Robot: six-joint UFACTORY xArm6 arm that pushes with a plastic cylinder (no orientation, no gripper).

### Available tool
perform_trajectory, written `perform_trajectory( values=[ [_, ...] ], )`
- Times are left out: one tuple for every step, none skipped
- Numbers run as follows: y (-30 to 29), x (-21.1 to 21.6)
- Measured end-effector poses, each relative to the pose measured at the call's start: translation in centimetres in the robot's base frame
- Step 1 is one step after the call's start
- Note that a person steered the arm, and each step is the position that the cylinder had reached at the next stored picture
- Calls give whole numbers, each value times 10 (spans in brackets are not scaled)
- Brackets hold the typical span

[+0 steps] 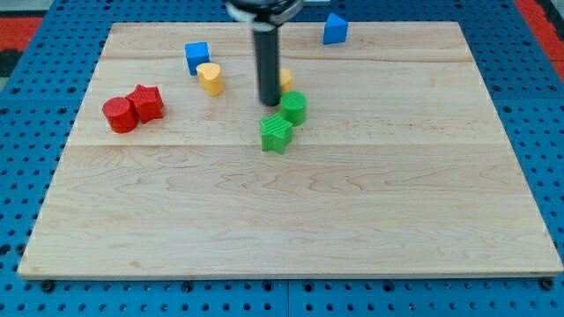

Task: Move the green circle horizontally right to the red circle

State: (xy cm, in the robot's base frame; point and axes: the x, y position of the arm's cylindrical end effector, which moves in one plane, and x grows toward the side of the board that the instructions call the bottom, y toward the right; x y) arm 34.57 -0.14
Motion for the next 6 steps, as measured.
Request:
perform_trajectory(
  values=[
    [32, 4],
    [61, 50],
    [13, 36],
    [-71, 25],
    [-98, 25],
    [9, 46]
  ],
)
